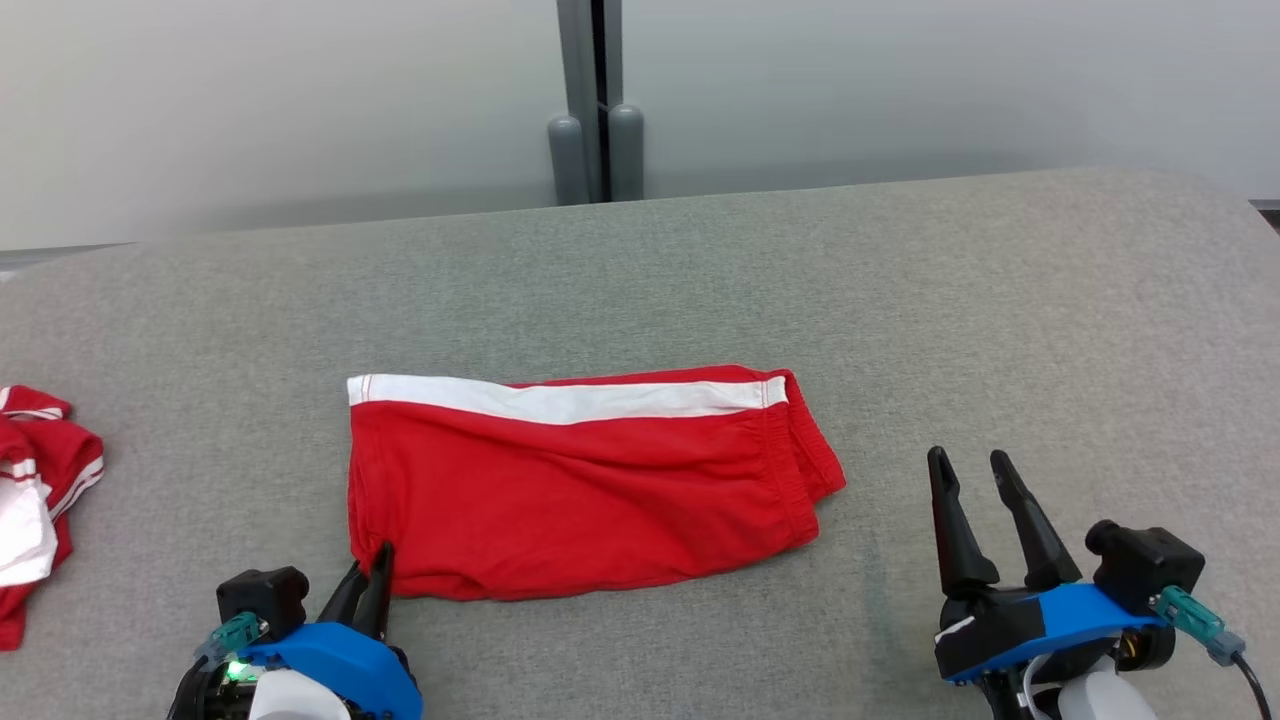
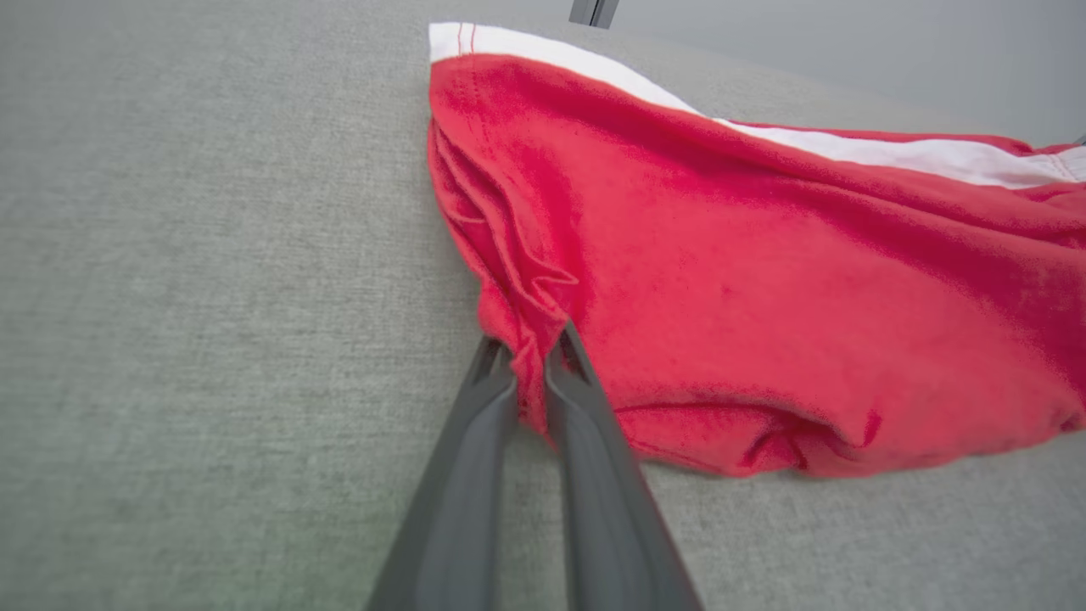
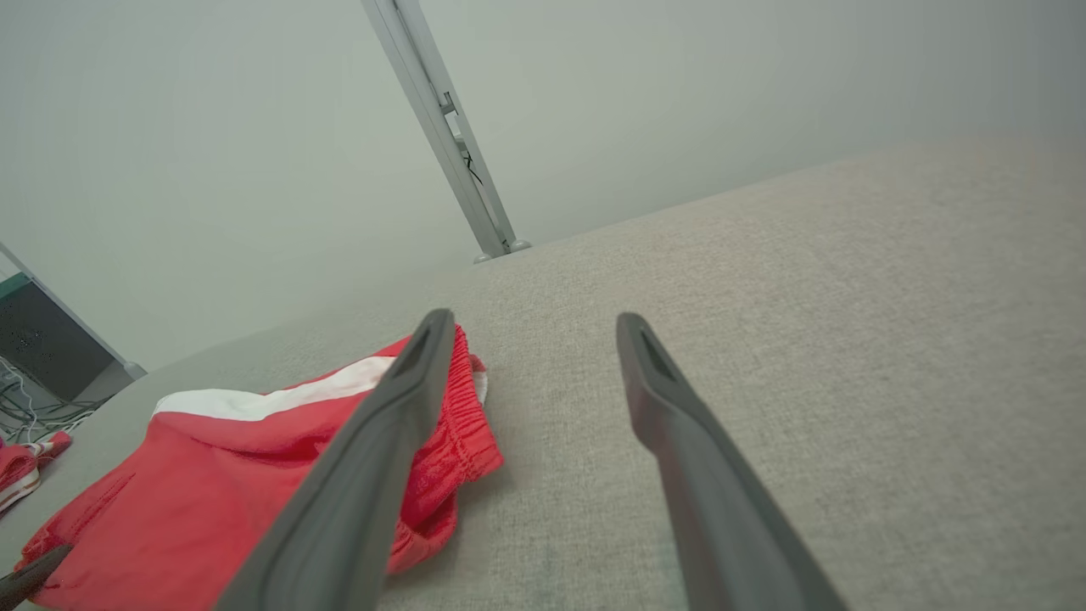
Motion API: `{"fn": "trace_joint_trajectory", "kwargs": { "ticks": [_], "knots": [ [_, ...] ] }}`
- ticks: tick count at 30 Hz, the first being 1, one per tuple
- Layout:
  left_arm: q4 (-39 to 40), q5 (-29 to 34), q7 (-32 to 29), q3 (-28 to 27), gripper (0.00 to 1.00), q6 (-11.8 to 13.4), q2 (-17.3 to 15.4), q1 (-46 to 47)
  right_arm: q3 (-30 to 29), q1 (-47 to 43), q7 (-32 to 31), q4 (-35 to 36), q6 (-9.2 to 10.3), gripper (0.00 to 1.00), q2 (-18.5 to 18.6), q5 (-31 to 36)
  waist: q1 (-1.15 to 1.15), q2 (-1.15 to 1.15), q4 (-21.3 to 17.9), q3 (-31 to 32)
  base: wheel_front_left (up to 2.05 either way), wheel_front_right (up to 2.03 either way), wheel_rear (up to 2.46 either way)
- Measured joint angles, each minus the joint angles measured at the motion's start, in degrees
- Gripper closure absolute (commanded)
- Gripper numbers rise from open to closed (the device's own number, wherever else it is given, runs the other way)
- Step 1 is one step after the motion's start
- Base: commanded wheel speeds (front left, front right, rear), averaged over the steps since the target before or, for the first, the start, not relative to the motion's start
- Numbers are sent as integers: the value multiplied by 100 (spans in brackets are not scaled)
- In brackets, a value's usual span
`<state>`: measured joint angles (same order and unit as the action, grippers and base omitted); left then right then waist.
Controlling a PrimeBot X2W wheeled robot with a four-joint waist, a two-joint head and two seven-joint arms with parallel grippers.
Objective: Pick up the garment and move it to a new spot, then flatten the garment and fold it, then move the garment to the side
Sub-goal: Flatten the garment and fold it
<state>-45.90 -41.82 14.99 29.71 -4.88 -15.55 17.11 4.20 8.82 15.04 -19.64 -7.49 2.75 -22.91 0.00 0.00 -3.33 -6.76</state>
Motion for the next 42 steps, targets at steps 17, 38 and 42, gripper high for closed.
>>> {"fn": "trace_joint_trajectory", "kwargs": {
  "ticks": [17, 38, 42],
  "knots": [
    [1131, 1474, 0, -1213, 0, -220, 409, -557, 202, 1556, 0, -2464, 0, 0, -4, 810, 1, 1, 901, -262, 0, 0, 0],
    [1613, 1418, 0, -1248, 0, -255, 254, -703, 976, 1729, 16, -2757, -2, 100, -29, -851, 1, 1, 782, -603, 0, 0, 0],
    [1599, 1421, 0, -1259, 0, -255, 255, -764, 644, 1576, 14, -2611, -1, 100, -18, -762, 1, 1, 634, -559, 0, 0, 0]
  ]
}}
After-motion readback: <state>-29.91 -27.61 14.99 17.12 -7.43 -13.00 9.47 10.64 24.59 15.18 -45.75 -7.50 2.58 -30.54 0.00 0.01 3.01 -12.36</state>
